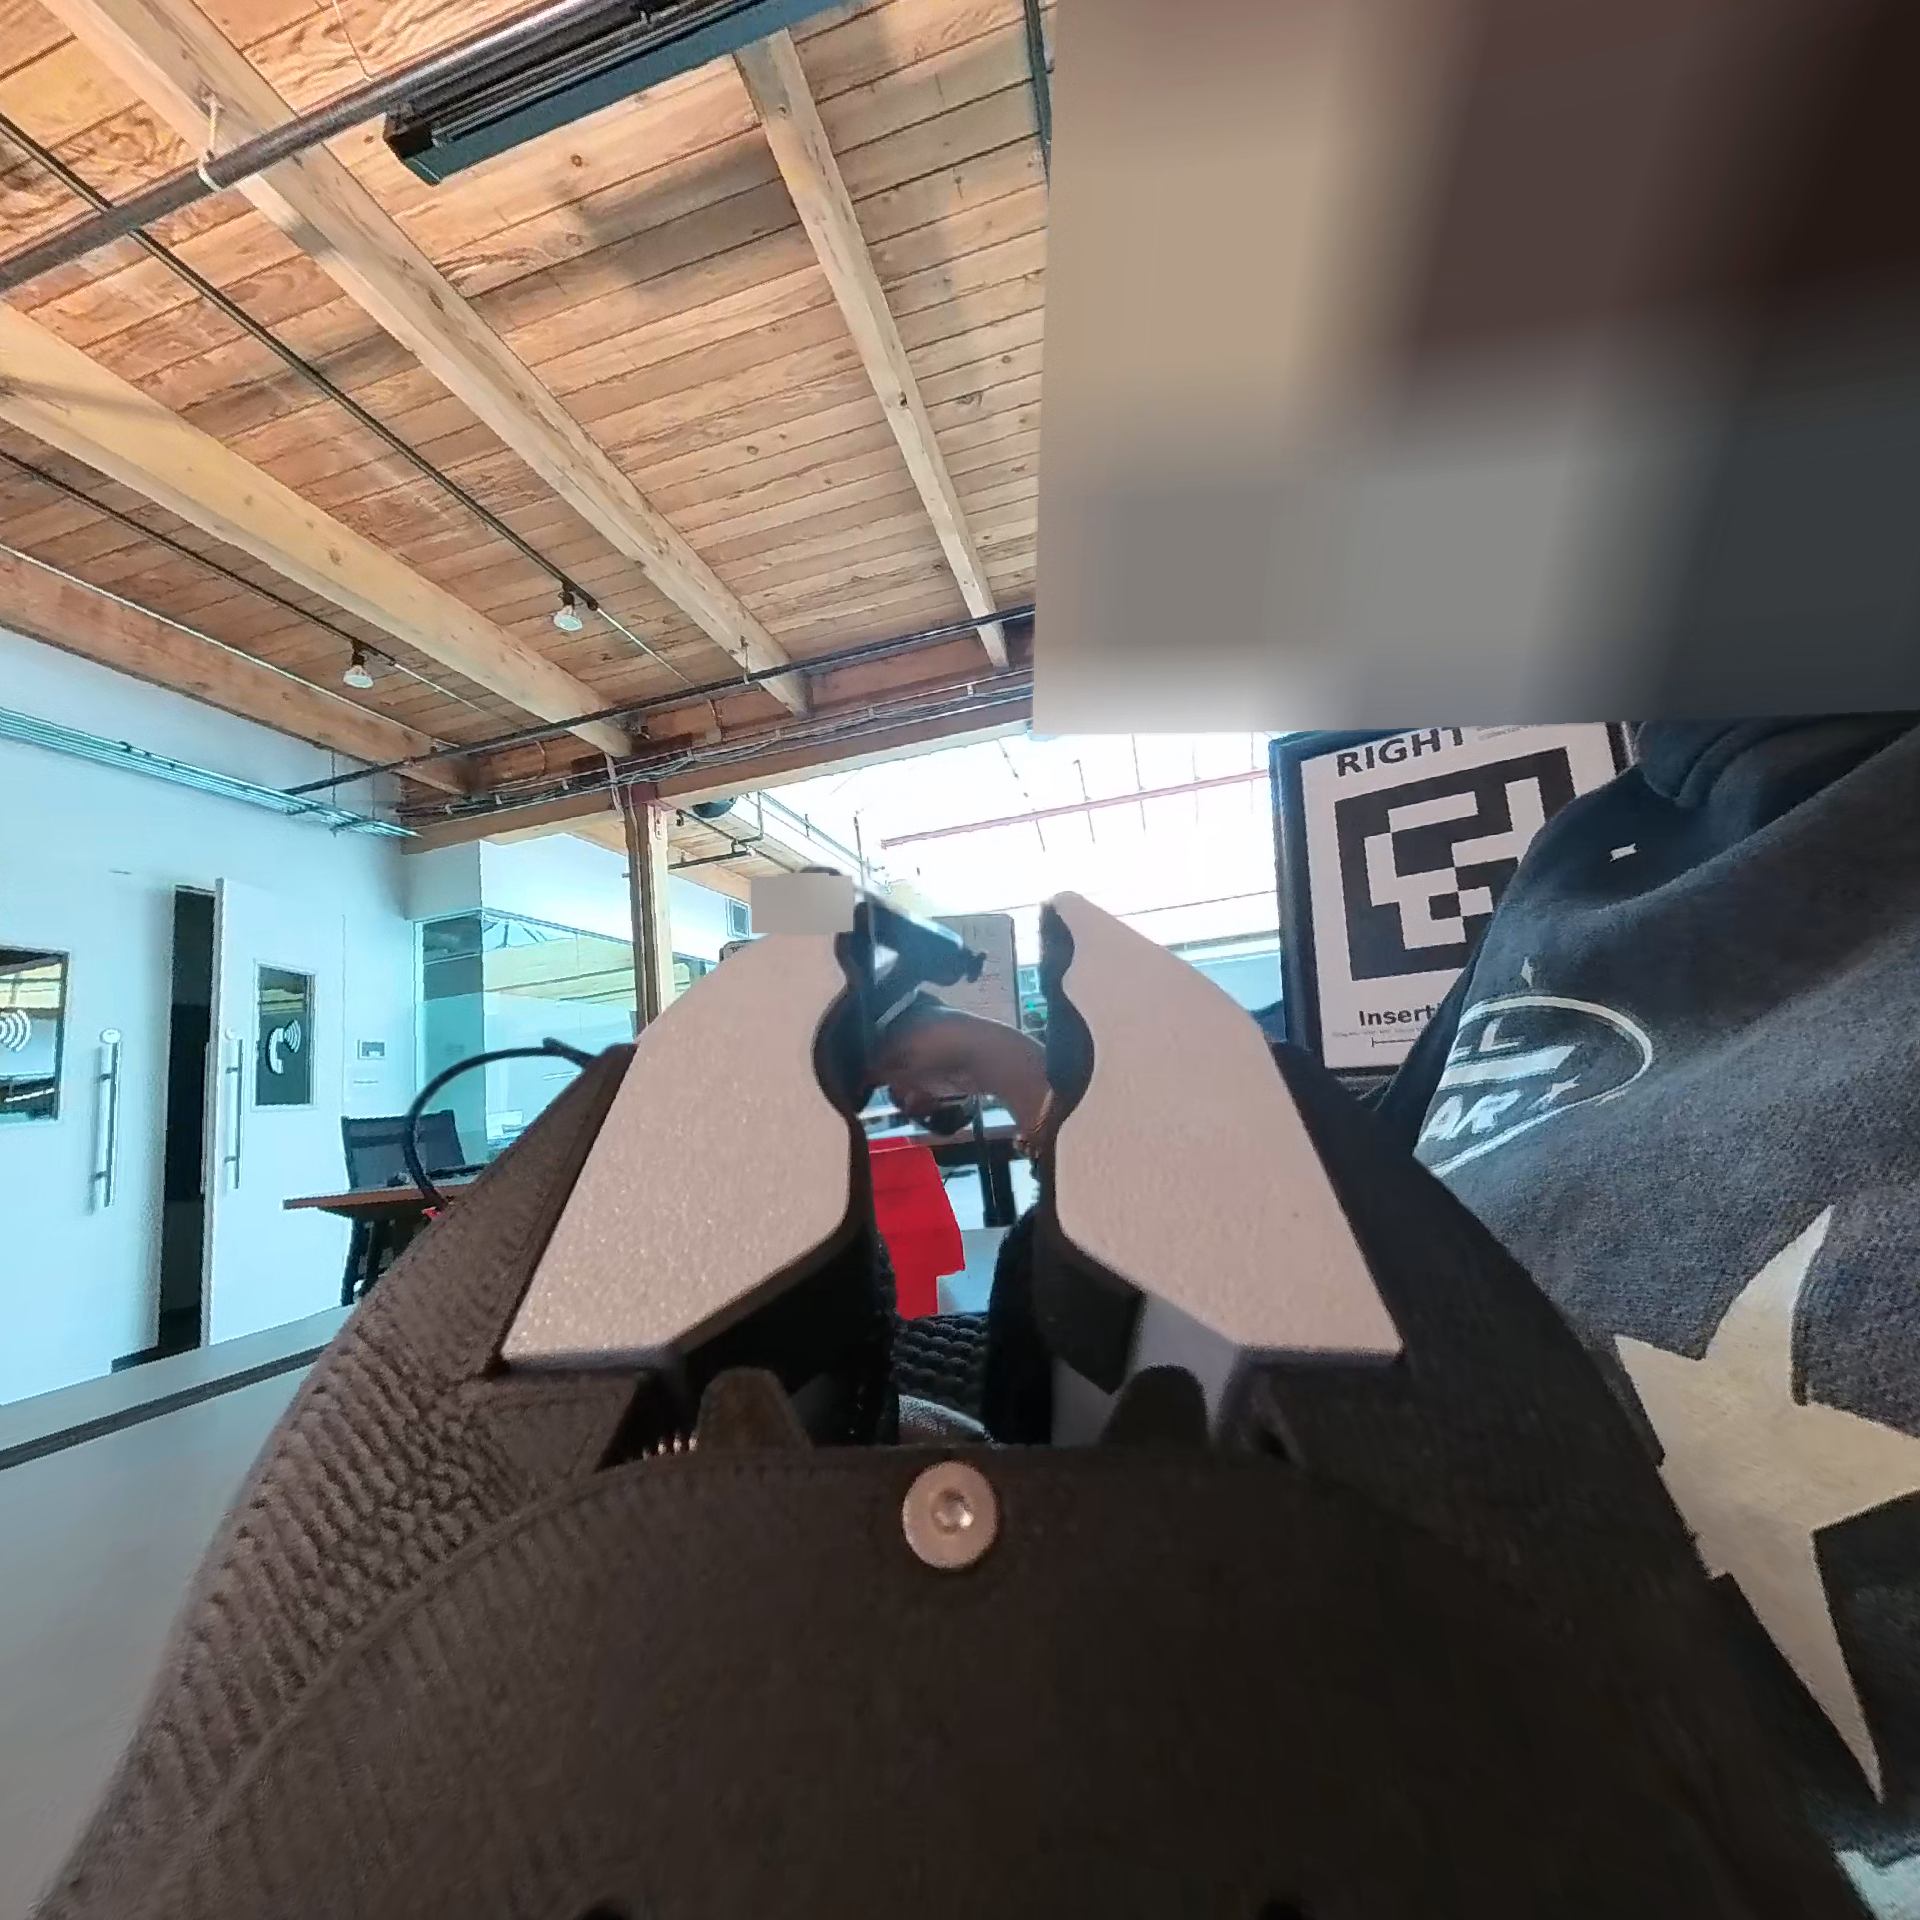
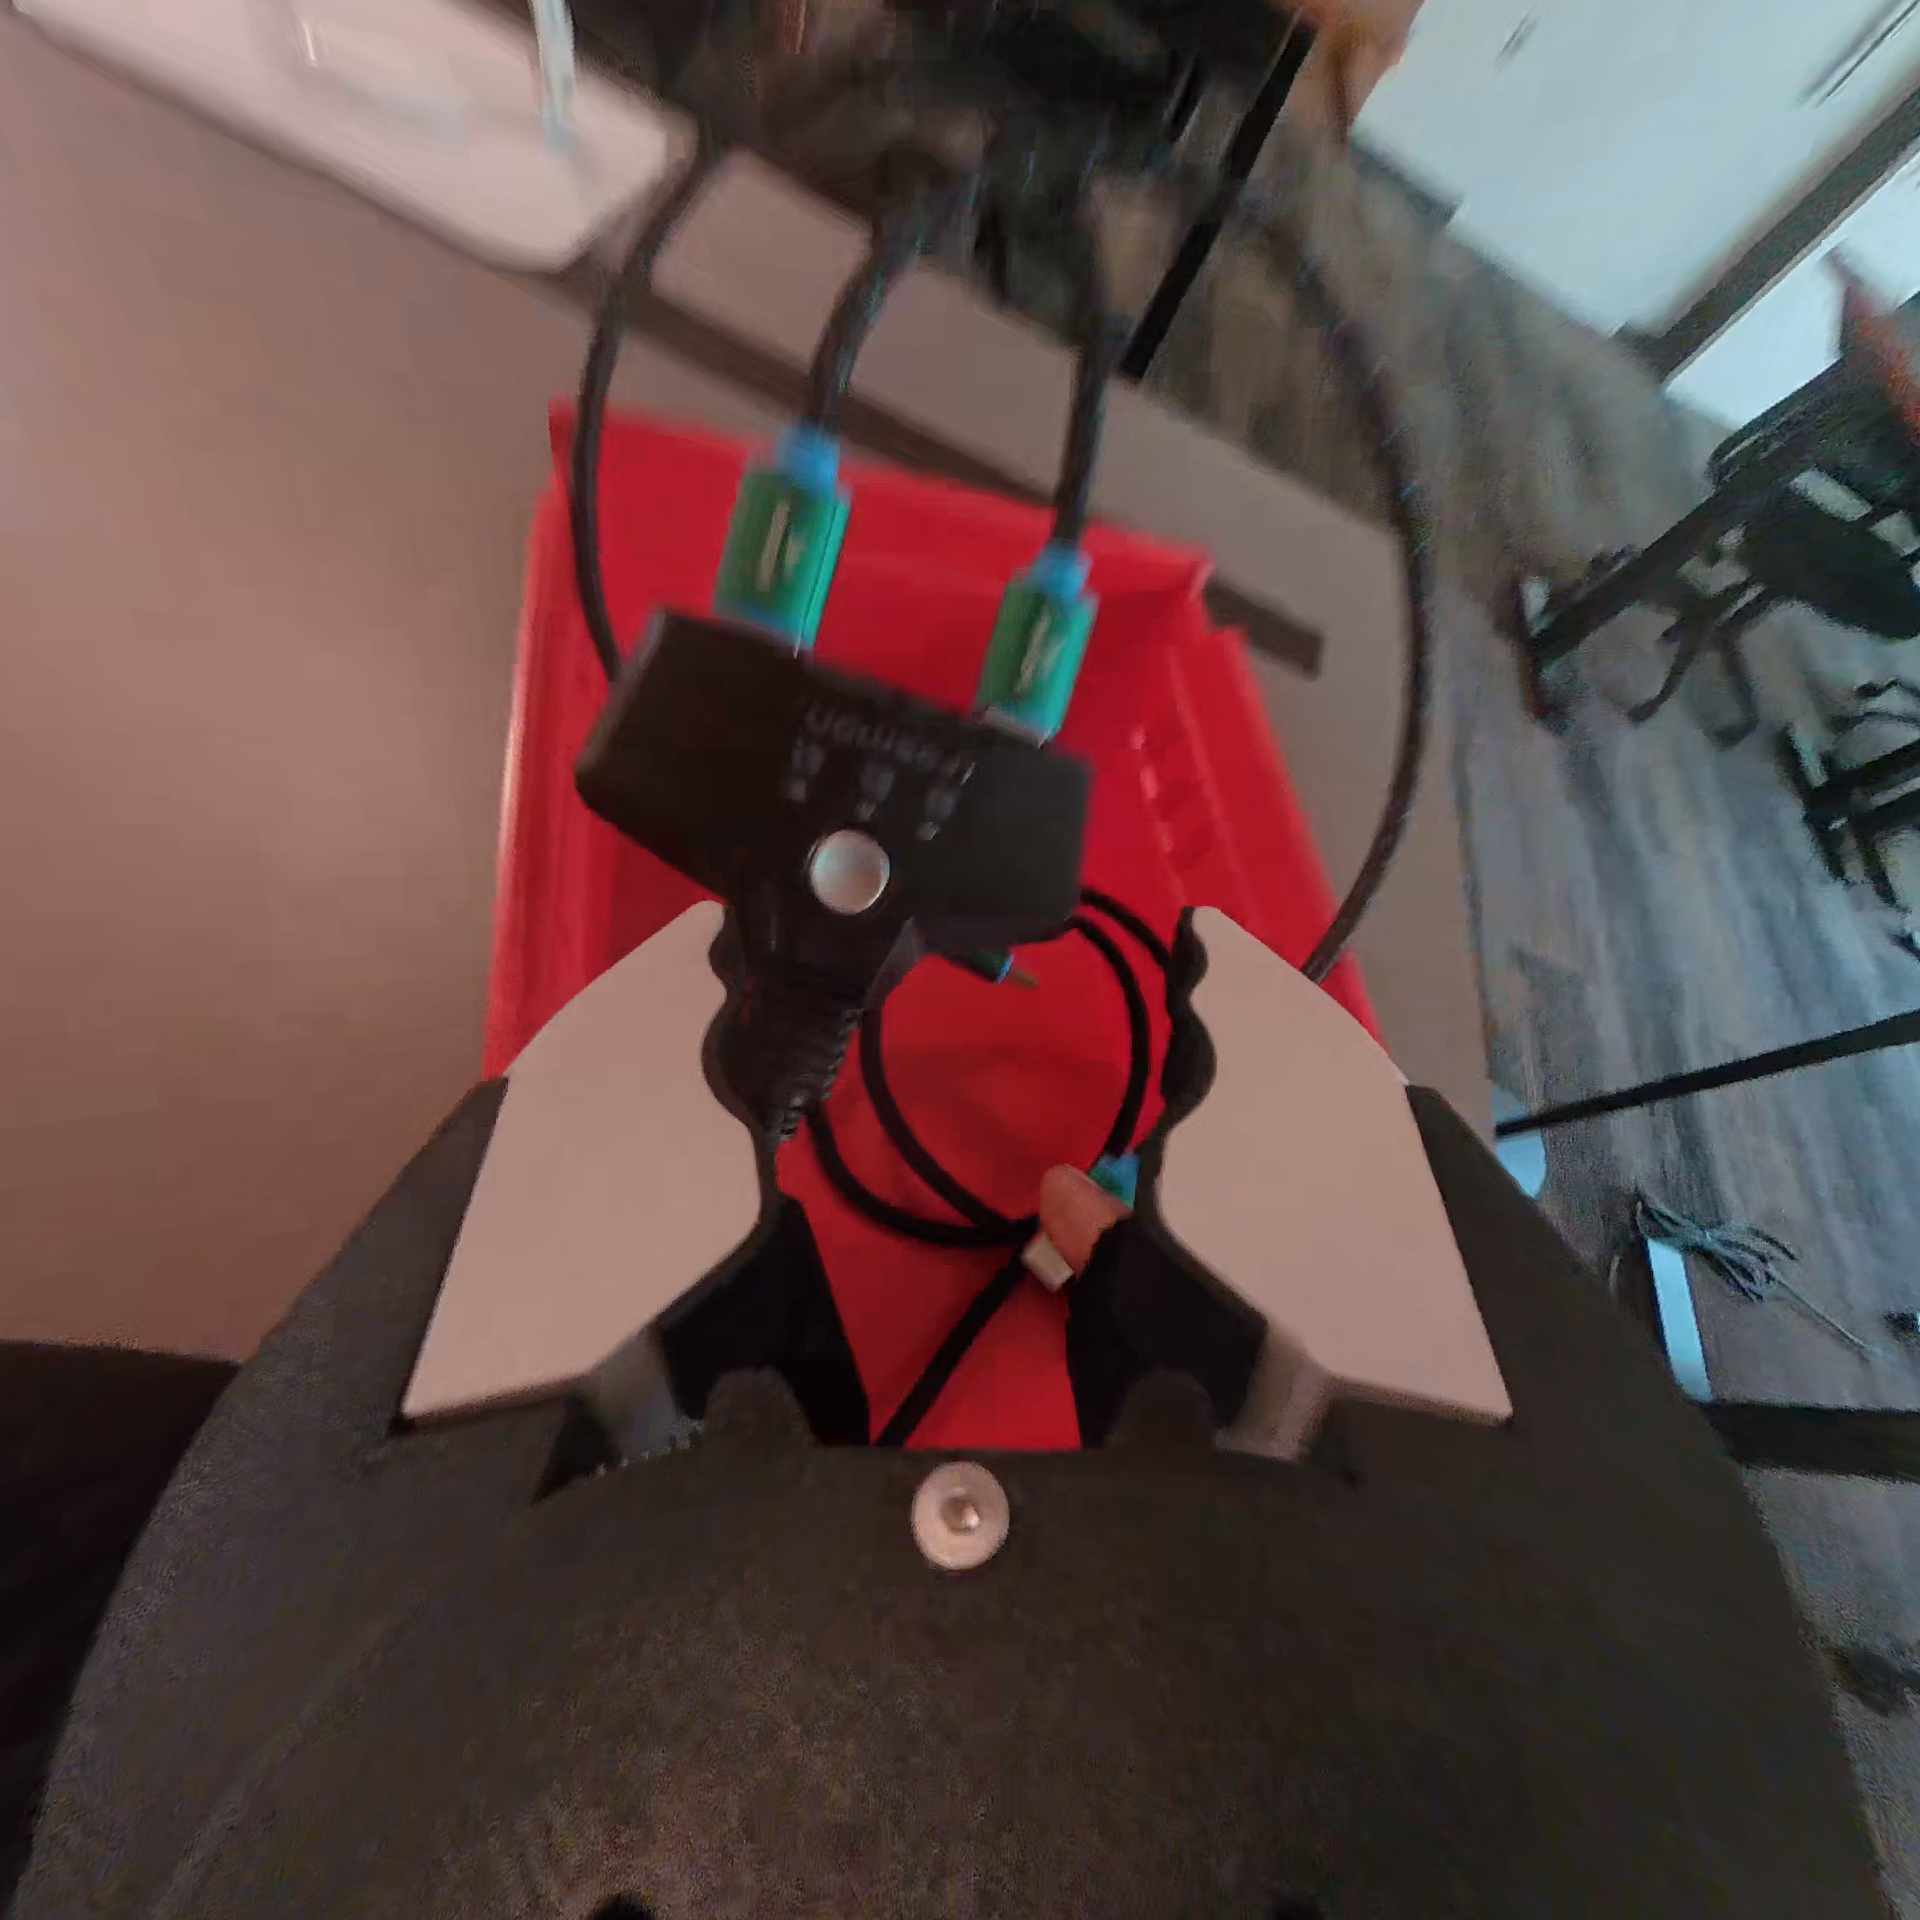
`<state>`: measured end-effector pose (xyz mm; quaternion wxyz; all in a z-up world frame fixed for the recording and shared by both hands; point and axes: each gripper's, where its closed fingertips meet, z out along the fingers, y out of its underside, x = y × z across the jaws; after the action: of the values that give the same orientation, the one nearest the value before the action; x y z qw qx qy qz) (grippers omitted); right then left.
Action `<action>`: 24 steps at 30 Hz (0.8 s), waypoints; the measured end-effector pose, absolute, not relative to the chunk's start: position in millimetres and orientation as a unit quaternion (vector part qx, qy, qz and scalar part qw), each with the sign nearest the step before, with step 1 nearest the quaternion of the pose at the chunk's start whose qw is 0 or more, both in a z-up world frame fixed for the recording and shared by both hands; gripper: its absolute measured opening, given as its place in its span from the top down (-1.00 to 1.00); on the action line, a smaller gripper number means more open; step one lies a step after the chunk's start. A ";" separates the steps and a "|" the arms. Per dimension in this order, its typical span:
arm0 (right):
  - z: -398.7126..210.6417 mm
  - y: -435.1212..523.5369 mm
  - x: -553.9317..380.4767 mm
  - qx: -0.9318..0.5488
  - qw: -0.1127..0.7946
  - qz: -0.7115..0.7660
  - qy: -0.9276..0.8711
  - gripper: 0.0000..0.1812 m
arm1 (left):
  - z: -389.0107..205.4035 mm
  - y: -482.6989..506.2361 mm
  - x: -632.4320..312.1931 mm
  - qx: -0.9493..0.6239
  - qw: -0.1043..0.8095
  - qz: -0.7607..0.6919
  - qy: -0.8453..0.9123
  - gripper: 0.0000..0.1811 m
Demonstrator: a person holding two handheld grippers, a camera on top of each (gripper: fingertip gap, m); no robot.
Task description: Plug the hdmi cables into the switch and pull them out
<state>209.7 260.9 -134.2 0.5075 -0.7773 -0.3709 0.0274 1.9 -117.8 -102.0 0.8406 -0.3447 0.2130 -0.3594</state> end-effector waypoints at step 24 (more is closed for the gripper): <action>96.5 111.8 268.3 -0.287 0.843 0.438 -0.122 -0.23 | -45.1 -39.1 -282.1 -0.765 0.639 0.043 0.059 0.31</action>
<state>268.3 111.8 96.5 0.8430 -0.2869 -0.1221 0.4382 -282.1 -39.1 -45.1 0.6394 -0.7654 0.0590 0.0431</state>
